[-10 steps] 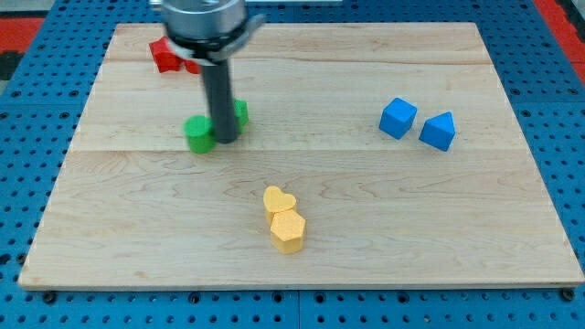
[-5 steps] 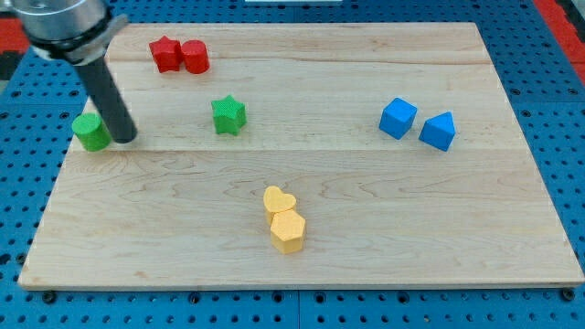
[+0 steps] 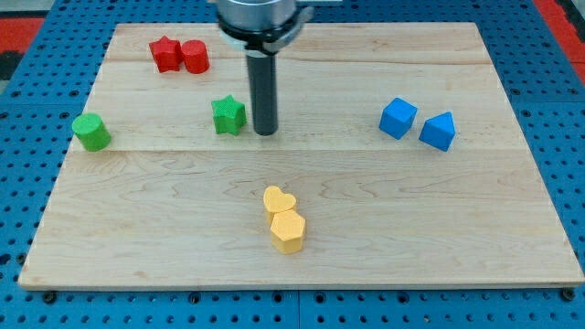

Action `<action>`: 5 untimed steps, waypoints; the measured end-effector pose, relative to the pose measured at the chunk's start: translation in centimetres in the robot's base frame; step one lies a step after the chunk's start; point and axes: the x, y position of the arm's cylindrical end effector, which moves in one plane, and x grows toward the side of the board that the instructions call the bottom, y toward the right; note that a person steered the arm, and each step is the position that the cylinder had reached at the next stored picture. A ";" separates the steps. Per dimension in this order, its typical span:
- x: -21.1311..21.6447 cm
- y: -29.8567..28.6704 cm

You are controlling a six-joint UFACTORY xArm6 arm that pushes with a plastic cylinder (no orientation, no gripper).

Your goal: Move the green blocks to the parallel left of the blue blocks

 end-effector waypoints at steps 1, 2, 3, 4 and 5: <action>0.2 -3.0; 0.3 -5.6; 0.3 -6.7; -1.5 1.8; -4.8 0.0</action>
